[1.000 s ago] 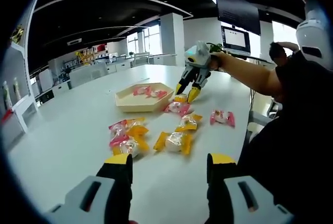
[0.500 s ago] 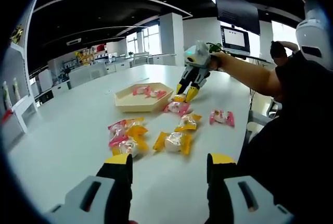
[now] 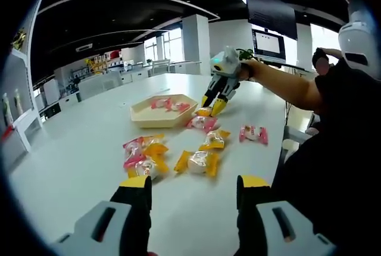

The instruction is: Pick up the marshmallows scattered on the table and place them into the bowl on the table

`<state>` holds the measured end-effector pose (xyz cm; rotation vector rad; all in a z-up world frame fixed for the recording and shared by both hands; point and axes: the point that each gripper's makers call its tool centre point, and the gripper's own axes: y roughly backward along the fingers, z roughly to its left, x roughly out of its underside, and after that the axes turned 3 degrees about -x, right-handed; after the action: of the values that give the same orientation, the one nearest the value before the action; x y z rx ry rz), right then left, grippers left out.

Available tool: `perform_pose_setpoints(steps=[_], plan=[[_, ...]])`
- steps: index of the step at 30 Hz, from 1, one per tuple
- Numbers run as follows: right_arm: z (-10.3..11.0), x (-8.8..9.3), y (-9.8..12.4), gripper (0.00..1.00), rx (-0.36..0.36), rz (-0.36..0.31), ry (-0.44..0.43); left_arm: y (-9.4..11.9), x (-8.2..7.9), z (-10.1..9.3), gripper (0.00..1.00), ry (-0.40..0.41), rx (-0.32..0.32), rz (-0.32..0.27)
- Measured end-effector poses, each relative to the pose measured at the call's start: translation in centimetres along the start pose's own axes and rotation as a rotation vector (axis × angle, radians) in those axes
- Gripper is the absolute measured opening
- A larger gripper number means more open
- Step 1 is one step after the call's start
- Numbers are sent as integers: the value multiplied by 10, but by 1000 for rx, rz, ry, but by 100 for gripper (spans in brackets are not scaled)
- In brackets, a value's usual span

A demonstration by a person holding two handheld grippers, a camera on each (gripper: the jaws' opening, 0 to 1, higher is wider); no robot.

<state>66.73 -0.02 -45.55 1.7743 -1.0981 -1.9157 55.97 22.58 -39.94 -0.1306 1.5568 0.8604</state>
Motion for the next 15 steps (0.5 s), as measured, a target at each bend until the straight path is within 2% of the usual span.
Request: perform_pose_setpoints(steps=[15], plan=[[2, 0, 1, 23, 7, -2, 4, 1, -2, 0, 57, -8, 2, 3]])
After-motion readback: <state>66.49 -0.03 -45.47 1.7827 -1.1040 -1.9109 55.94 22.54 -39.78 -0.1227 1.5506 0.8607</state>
